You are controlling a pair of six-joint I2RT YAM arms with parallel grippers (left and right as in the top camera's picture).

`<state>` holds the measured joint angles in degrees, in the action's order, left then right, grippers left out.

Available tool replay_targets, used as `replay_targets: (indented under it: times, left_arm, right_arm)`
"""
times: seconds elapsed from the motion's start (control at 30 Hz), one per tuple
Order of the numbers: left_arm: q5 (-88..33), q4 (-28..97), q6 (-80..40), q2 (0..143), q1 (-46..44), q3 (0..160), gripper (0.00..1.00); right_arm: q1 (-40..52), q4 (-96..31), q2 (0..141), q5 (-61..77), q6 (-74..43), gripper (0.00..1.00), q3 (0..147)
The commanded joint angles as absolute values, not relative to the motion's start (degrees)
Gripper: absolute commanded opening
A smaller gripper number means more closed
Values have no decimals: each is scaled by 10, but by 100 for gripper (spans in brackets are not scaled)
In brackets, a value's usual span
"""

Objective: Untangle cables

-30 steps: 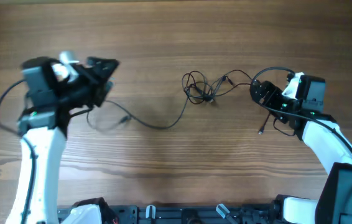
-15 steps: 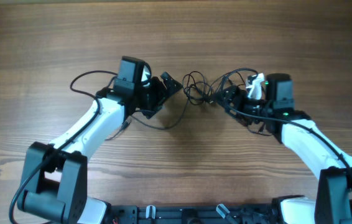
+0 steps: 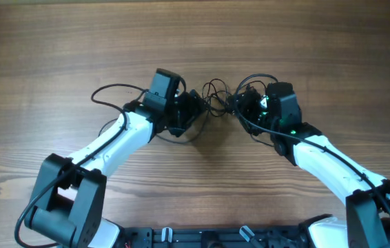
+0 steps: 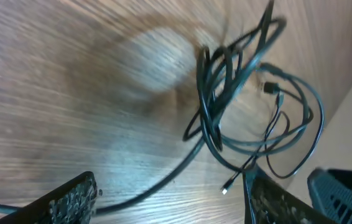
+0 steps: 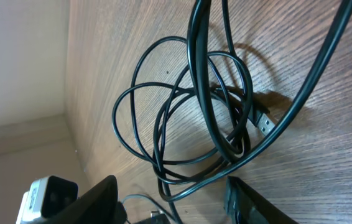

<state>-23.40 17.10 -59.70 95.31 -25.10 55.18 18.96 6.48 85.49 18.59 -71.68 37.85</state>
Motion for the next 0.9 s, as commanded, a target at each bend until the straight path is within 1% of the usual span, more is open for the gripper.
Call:
replay_targets:
  times: [0.0, 0.07, 0.13, 0.17, 0.23, 0.3, 0.37, 0.4, 0.43, 0.47, 0.5, 0.53, 0.57, 0.6, 0.67, 0.7, 0.8, 0.87]
  left_arm:
    - [-207, 180, -605, 958, -273, 555, 79]
    - [-200, 184, -605, 958, -276, 555, 76]
    - [-200, 189, -604, 958, -278, 555, 65]
    - [-200, 193, -602, 958, -279, 555, 56]
    - [-200, 200, -591, 958, -285, 555, 49]
    - [-198, 204, -546, 958, -298, 555, 50]
    - [-194, 204, -519, 958, -309, 555, 60]
    - [-184, 204, -505, 958, -314, 555, 63]
    - [-157, 205, -482, 958, -323, 555, 64]
    - [-124, 204, -466, 958, -331, 555, 70]
    - [-95, 205, -464, 958, -337, 555, 71]
    - [-67, 204, -464, 958, -342, 555, 71]
    - [-20, 204, -464, 958, -349, 555, 68]
    - [2, 204, -464, 958, -352, 555, 61]
    - [27, 204, -464, 958, -355, 555, 50]
    - [27, 204, -464, 958, -355, 555, 46]
    - [26, 204, -465, 958, -355, 555, 46]
    - [27, 204, -465, 958, -355, 555, 49]
  right_arm:
    - [192, 67, 893, 162, -756, 52, 379]
    - [192, 73, 912, 171, -767, 48, 379]
    - [192, 103, 937, 185, -766, 43, 379]
    - [192, 122, 948, 189, -766, 40, 379]
    - [192, 136, 958, 193, -766, 35, 379]
    - [192, 138, 959, 193, -765, 32, 379]
    - [192, 142, 959, 193, -765, 32, 379]
    - [192, 142, 959, 193, -765, 32, 379]
    - [192, 142, 959, 193, -764, 32, 379]
    - [192, 141, 959, 194, -763, 32, 379]
    - [192, 142, 959, 194, -758, 32, 379]
    - [192, 142, 959, 196, -751, 32, 379]
    - [192, 141, 959, 196, -749, 32, 379]
    - [192, 140, 959, 196, -750, 32, 379]
    - [192, 140, 959, 195, -750, 32, 379]
    - [192, 140, 959, 195, -750, 32, 379]
    - [192, 141, 959, 196, -749, 32, 379]
    - [192, 141, 959, 196, -749, 32, 379]
